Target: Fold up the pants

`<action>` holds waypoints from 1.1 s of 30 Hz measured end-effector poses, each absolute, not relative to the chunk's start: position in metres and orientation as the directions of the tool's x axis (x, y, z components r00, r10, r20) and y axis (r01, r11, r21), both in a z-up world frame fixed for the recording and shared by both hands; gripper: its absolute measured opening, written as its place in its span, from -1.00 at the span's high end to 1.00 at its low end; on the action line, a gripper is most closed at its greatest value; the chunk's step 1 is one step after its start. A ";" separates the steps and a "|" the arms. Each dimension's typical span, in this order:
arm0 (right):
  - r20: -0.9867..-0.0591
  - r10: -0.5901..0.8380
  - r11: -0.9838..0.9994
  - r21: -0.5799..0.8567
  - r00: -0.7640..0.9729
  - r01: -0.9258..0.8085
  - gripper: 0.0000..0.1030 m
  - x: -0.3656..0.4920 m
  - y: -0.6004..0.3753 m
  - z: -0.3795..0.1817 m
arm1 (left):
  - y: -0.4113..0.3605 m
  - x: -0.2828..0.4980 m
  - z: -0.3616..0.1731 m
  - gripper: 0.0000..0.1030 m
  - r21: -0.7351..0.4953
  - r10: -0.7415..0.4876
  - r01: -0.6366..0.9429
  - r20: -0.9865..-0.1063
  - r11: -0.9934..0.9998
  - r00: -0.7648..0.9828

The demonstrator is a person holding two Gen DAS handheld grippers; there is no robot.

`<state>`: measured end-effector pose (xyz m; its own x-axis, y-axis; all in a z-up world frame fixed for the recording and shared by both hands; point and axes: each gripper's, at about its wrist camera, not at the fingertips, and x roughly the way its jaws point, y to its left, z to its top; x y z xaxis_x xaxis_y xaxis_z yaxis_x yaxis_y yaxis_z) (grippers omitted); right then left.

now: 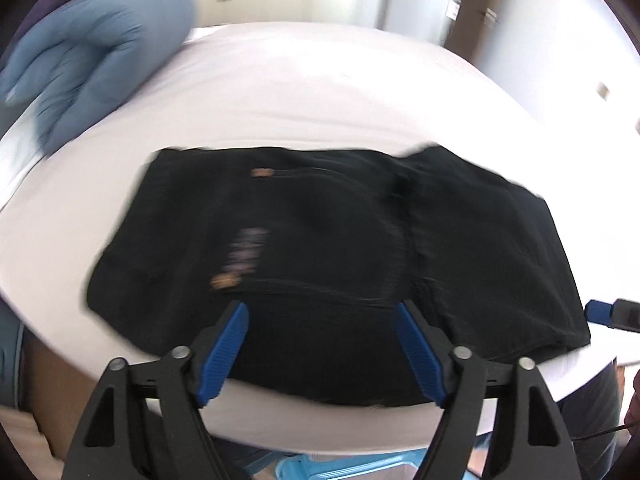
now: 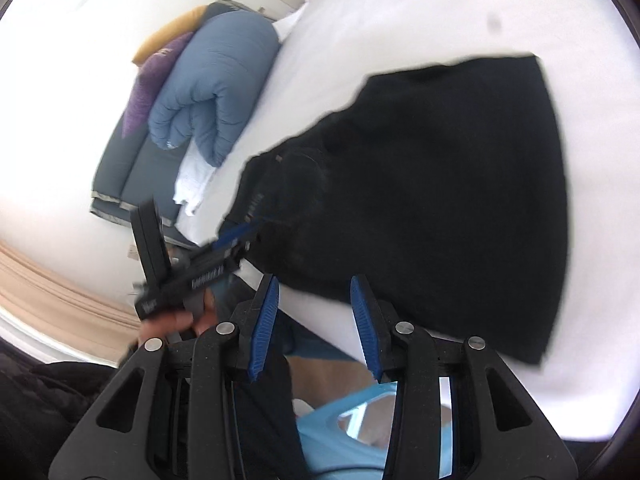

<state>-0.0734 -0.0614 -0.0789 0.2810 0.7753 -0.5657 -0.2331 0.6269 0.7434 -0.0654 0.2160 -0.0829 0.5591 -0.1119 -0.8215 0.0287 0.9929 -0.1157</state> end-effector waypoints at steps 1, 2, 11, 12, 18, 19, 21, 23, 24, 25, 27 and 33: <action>-0.551 0.788 0.611 0.753 0.274 -0.244 0.29 -0.062 -0.054 -0.075 | 0.236 -0.068 -0.083 -0.56 -0.152 -0.111 -0.028 -0.821 0.988 0.560; -0.532 0.805 0.590 0.765 0.264 -0.258 0.29 -0.048 -0.045 -0.072 | 0.256 -0.070 -0.084 -0.56 -0.203 -0.119 -0.090 -0.821 0.975 0.559; -0.403 0.903 0.427 0.882 0.152 -0.198 0.29 0.040 0.017 -0.092 | 0.381 -0.082 -0.121 -0.56 -0.595 -0.286 -0.410 -0.747 0.691 0.601; -0.390 0.910 0.411 0.893 0.139 -0.185 0.29 0.045 0.023 -0.097 | 0.386 -0.081 -0.125 -0.56 -0.613 -0.294 -0.427 -0.740 0.665 0.604; -0.358 0.924 0.371 0.924 0.132 -0.090 0.28 0.064 0.040 -0.131 | 0.398 -0.066 -0.147 -0.59 -0.684 -0.349 -0.450 -0.702 0.574 0.621; -0.367 0.920 0.379 0.923 0.136 -0.069 0.28 0.066 0.041 -0.138 | 0.398 -0.062 -0.148 -0.67 -0.687 -0.350 -0.447 -0.698 0.573 0.625; -0.399 0.908 0.404 0.914 0.132 -0.020 0.28 0.071 0.041 -0.155 | 0.396 -0.054 -0.150 -0.71 -0.689 -0.346 -0.456 -0.698 0.564 0.627; -0.447 0.886 0.448 0.894 0.121 0.022 0.33 0.070 0.040 -0.173 | 0.395 -0.050 -0.147 -0.74 -0.693 -0.344 -0.448 -0.691 0.565 0.636; -0.441 0.889 0.443 0.897 0.123 0.015 0.34 0.068 0.041 -0.175 | 0.394 -0.048 -0.148 -0.74 -0.688 -0.342 -0.447 -0.695 0.572 0.633; -0.438 0.890 0.441 0.898 0.128 0.006 0.32 0.067 0.042 -0.174 | 0.393 -0.049 -0.148 -0.75 -0.688 -0.342 -0.445 -0.695 0.573 0.633; -0.445 0.888 0.448 0.894 0.113 -0.001 0.32 0.068 0.046 -0.174 | 0.392 -0.048 -0.151 -0.77 -0.693 -0.344 -0.443 -0.690 0.568 0.637; -0.449 0.888 0.452 0.892 0.099 -0.016 0.34 0.074 0.059 -0.183 | 0.388 -0.038 -0.149 -0.77 -0.712 -0.363 -0.426 -0.671 0.558 0.646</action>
<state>0.0742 0.0591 -0.1833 0.0987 0.8883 -0.4486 -0.0155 0.4521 0.8918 -0.0376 0.3876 -0.1495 0.6462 -0.3631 -0.6712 -0.4258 0.5584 -0.7120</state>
